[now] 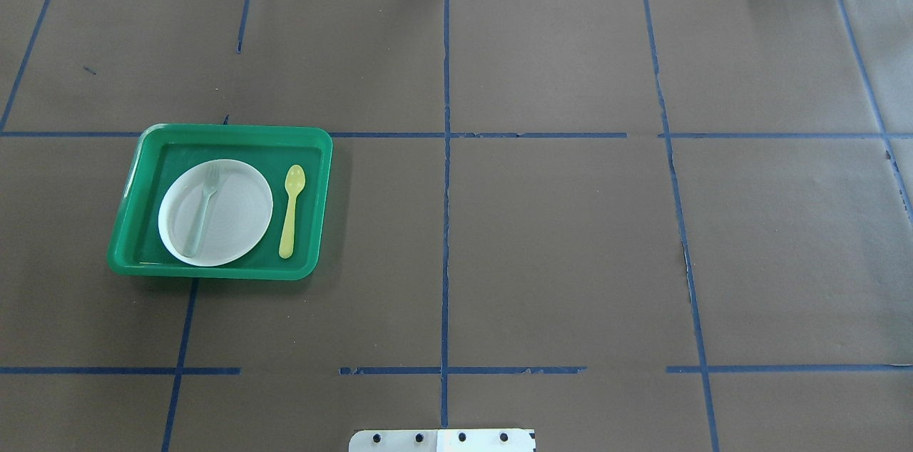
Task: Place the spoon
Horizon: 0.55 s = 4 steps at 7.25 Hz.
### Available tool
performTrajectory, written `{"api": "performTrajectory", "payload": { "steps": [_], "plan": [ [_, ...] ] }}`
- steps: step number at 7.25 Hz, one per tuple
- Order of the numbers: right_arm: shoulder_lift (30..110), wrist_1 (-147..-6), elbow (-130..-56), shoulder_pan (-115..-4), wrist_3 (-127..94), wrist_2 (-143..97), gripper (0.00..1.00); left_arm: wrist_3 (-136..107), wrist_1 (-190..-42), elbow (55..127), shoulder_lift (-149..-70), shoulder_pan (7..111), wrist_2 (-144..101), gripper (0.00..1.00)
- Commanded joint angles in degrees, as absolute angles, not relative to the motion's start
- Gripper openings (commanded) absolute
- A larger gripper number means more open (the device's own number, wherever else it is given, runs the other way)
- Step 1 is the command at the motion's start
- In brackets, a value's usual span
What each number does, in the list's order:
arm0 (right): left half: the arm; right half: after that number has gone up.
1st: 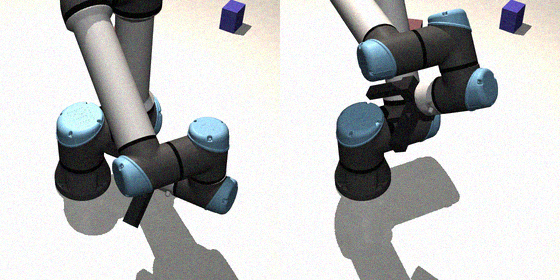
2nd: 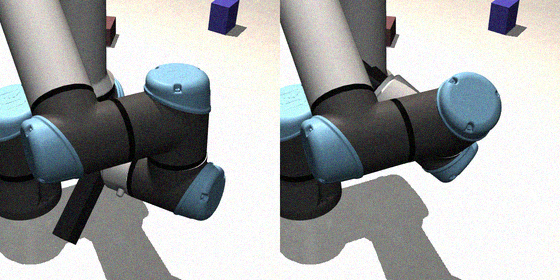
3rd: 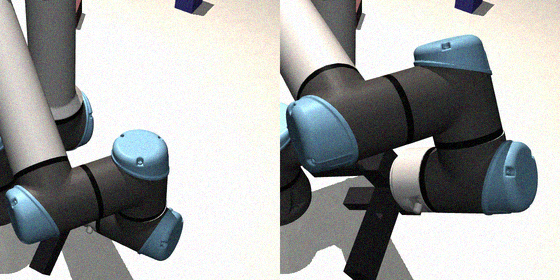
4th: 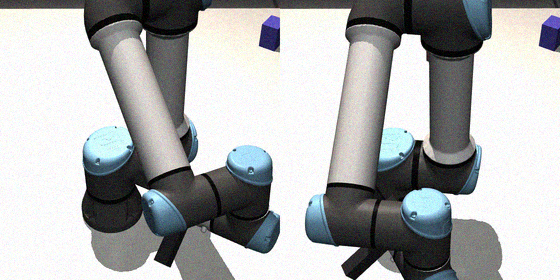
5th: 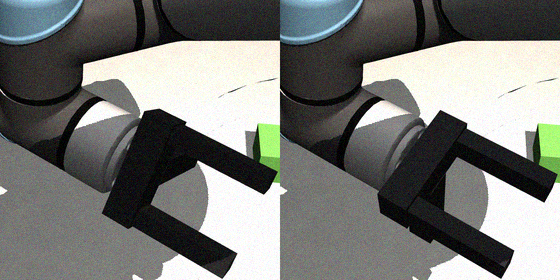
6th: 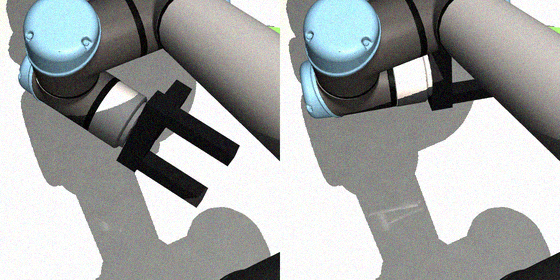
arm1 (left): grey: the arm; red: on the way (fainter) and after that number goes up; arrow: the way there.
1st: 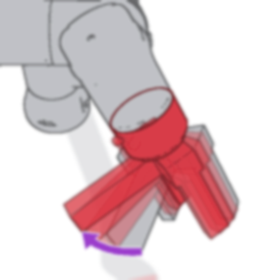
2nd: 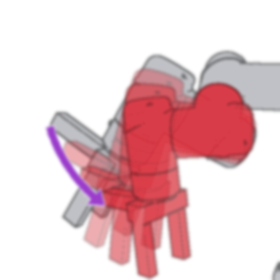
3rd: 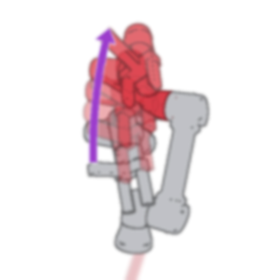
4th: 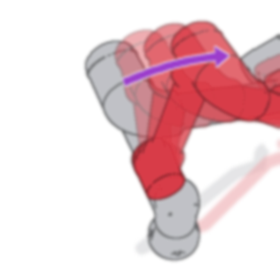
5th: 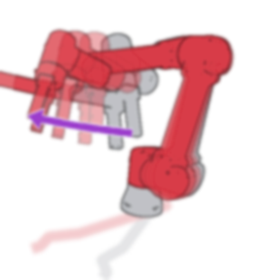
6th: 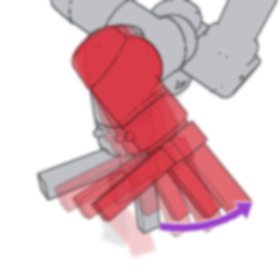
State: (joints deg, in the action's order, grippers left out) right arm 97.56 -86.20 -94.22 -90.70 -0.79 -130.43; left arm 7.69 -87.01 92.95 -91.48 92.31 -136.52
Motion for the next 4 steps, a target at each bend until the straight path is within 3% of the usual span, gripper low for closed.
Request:
{"api": "performTrajectory", "payload": {
  "steps": [1, 4],
  "plan": [
    [97.56, -86.22, -94.22, -90.70, -0.79, -130.43, 1.00, 7.99, -87.19, 92.37, -88.09, 92.55, -136.67, 1.00],
    [97.56, -86.22, -94.22, -90.70, -0.79, -130.43, 1.00, 7.82, -87.10, 91.76, -88.07, 92.55, -136.58, 1.00]
  ]
}}
